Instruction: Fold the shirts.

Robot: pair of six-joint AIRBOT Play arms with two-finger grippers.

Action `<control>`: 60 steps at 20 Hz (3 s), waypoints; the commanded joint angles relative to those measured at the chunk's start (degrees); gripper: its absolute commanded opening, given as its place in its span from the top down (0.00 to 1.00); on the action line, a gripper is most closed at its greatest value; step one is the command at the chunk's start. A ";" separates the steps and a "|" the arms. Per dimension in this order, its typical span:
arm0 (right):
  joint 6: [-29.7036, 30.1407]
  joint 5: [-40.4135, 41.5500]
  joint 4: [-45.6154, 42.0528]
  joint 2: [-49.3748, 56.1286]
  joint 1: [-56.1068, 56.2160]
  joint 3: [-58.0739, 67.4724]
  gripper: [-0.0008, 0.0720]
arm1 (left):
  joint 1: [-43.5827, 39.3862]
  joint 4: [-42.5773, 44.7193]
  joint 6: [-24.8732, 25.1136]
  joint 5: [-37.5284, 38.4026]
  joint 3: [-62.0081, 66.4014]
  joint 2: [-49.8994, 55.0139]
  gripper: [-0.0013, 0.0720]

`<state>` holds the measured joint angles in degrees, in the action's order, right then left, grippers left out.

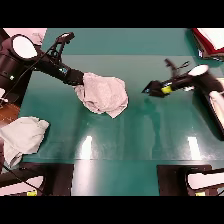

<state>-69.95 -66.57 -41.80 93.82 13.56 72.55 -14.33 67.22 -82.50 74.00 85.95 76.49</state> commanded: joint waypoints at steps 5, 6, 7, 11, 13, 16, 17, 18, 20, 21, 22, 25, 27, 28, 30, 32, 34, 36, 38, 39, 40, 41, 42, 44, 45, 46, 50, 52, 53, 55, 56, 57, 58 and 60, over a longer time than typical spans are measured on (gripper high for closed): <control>3.45 10.16 10.97 9.70 11.52 -0.76 0.20 | 0.31 0.26 -0.02 0.39 0.17 -0.31 0.94; 3.45 10.88 10.80 9.92 12.13 -0.76 0.20 | 0.31 0.26 -0.02 0.42 0.17 -0.31 0.95; 3.45 11.69 10.78 10.01 12.66 -0.76 0.21 | 0.31 0.26 -0.02 0.44 0.17 -0.31 0.94; 3.67 11.28 10.10 9.81 12.96 1.68 0.97 | 0.31 -0.17 -0.07 0.87 0.24 -0.39 0.95; 4.61 8.07 8.04 8.15 11.69 5.14 0.97 | 0.33 0.09 -0.04 1.95 1.40 -0.90 0.95; 3.32 3.67 -6.54 0.26 8.66 12.15 0.97 | 0.31 1.20 -0.02 3.30 7.17 -3.48 0.95; 1.77 2.60 -11.34 -3.02 7.50 14.36 0.97 | 0.31 1.18 -0.02 4.35 9.75 -4.59 0.95; 0.37 1.18 -15.89 -6.78 6.19 16.76 0.97 | 0.31 1.14 0.00 5.77 12.63 -5.70 0.95; -0.15 -2.47 -21.09 -13.18 3.48 21.51 0.97 | 0.31 0.85 -0.04 9.09 18.12 -7.65 0.95; -0.15 -4.68 -21.77 -15.72 2.19 23.82 0.97 | 0.31 0.50 -0.04 10.78 20.68 -8.46 0.95; -0.15 -7.21 -21.94 -17.99 1.11 26.10 0.97 | 0.31 -0.48 -0.07 12.04 22.97 -9.40 0.94; -0.15 -13.27 -22.91 -24.76 -0.70 31.12 0.97 | 0.31 -7.65 -0.20 13.16 26.60 -12.07 0.95; -0.15 -15.58 -23.04 -29.46 -0.81 32.11 0.97 | 0.31 -15.21 -0.17 13.99 27.26 -13.62 0.94; -0.44 -16.15 -24.06 -31.95 -0.81 32.11 0.97 | 0.31 -19.21 -0.17 14.97 27.30 -14.36 0.95; -1.88 -16.92 -27.54 -36.54 -0.81 32.11 0.97 | 0.31 -26.05 -0.20 17.11 27.45 -15.52 0.95; -2.47 -17.38 -31.91 -40.83 -0.81 32.11 0.97 | 0.31 -31.06 -0.31 17.62 27.47 -16.87 0.95; -2.75 -17.42 -34.82 -44.19 -0.83 32.11 0.97 | 0.31 -34.64 -1.20 17.53 27.45 -18.21 0.95; -4.26 -17.16 -34.77 -45.57 -0.83 32.11 0.97 | 0.31 -34.18 -1.53 18.12 27.34 -18.40 0.95; -5.99 -17.94 -34.23 -43.98 -0.81 32.11 0.97 | 0.31 -31.21 -1.70 18.43 25.77 -18.16 0.95; -7.50 -19.19 -34.18 -41.94 -0.81 32.11 0.97 | 0.31 -28.72 -1.68 18.38 23.47 -18.14 0.95; -8.59 -20.65 -33.97 -39.39 -0.81 32.11 0.97 | 0.31 -25.59 -1.64 18.38 19.85 -18.16 0.95; -8.70 -22.10 -32.96 -36.30 -0.81 32.09 0.97 | 0.31 -22.38 -1.66 18.08 14.95 -18.16 0.95; -8.70 -23.17 -32.65 -32.68 -0.79 32.09 0.97 | 0.31 -20.11 -1.64 17.38 9.42 -18.14 0.94; -8.70 -23.17 -33.00 -25.14 0.33 32.09 0.97 | 0.31 -17.33 -1.49 11.82 -4.76 -18.14 0.95; -8.70 -22.51 -32.65 -21.35 0.52 32.09 0.97 | 0.31 -16.44 -1.42 6.84 -12.59 -18.01 0.95; -8.68 -21.49 -32.94 -17.33 1.42 32.09 0.97 | 0.31 -16.31 -0.63 1.64 -19.52 -17.68 0.95; -8.68 -14.47 -32.79 -3.41 4.87 32.09 0.97 | 0.33 -11.06 0.42 -19.28 -35.36 -12.24 0.94; -8.68 -9.55 -32.79 1.55 6.54 32.09 0.97 | 0.33 -8.85 0.42 -24.06 -35.32 -8.22 0.94; -8.70 -7.04 -32.79 3.50 7.19 32.09 0.97 | 0.33 -8.85 0.39 -26.34 -34.86 -6.82 0.94; -8.70 -2.62 -32.74 6.14 8.09 32.11 0.97 | 0.33 -8.55 0.22 -29.97 -33.38 -5.20 0.94; -8.70 -0.98 -32.72 6.88 8.11 32.11 0.97 | 0.33 -8.07 0.22 -31.41 -32.63 -5.20 0.94; -8.72 0.11 -32.63 7.28 8.11 32.11 0.97 | 0.33 -6.99 0.20 -31.63 -31.21 -5.20 0.75; -8.72 1.01 -32.65 7.41 8.11 32.11 0.97 | 0.33 -5.46 0.07 -31.12 -29.55 -5.20 0.36; -8.68 1.42 -32.68 7.06 7.78 32.11 0.96 | 0.33 -2.25 0.00 -28.04 -25.44 -5.20 0.14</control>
<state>-78.74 -68.42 -75.05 99.68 21.17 104.62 -13.96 60.97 -82.32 46.19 56.75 70.65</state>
